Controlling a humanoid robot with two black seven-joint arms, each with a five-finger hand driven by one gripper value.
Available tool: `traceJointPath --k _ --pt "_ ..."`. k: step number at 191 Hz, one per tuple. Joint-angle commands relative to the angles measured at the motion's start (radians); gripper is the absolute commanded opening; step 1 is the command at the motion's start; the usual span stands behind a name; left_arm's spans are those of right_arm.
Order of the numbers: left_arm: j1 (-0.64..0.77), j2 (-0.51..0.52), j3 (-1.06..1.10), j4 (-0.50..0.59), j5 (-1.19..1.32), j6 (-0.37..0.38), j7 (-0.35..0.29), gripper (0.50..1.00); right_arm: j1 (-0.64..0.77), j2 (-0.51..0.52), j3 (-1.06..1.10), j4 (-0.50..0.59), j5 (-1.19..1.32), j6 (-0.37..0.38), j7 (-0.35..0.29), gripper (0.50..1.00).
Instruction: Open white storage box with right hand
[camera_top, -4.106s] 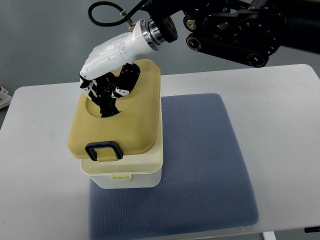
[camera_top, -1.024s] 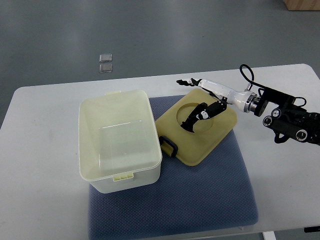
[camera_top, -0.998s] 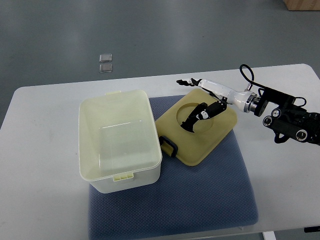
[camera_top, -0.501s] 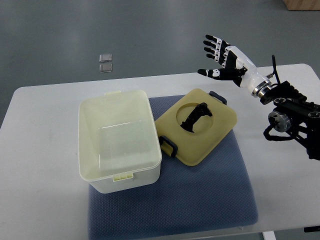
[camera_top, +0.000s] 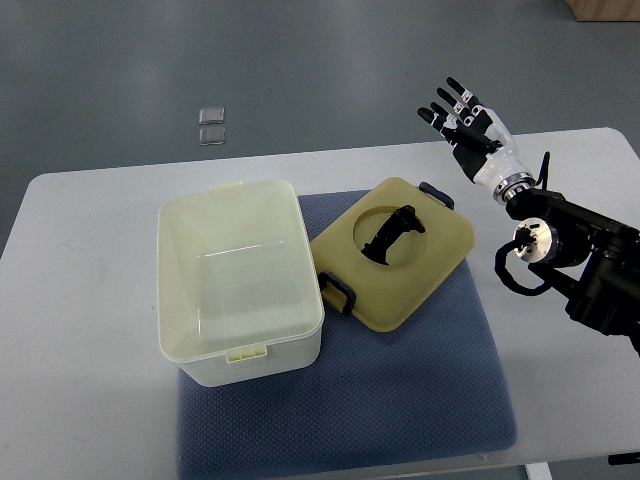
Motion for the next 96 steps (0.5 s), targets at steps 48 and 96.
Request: traceJointPath --k 48,96 --pt "0.0 0.0 0.0 0.0 0.0 0.0 0.0 1.0 -0.028 0.038 0.011 -0.001 -0.005 0.017 0.061 0.93" --pt "0.0 0.0 0.0 0.0 0.0 0.0 0.0 1.0 -0.026 0.04 0.01 0.006 -0.005 0.016 0.112 0.93"
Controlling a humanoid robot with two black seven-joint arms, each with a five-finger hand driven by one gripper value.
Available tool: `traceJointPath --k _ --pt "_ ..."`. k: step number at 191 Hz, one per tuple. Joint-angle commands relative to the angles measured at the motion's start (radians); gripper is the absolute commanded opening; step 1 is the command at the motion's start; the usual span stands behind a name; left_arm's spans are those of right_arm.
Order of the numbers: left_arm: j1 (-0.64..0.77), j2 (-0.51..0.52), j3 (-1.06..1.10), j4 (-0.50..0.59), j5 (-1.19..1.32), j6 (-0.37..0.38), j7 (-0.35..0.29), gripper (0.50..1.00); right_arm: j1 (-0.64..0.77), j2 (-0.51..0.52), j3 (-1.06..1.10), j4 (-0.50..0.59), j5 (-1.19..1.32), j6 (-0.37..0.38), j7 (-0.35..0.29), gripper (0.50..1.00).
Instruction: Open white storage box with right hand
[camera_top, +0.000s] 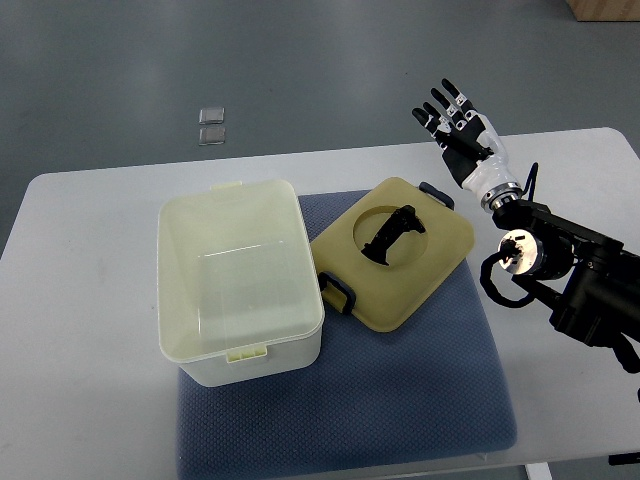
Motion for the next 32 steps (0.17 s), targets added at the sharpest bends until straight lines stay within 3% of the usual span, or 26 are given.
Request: traceJointPath --k 1,32 --pt "0.0 0.0 0.0 0.0 0.0 0.0 0.0 1.0 0.002 0.0 -0.001 0.001 0.001 -0.001 0.003 0.93" --pt "0.0 0.0 0.0 0.0 0.0 0.0 0.0 1.0 0.001 0.0 -0.002 0.003 -0.002 -0.001 0.005 0.93"
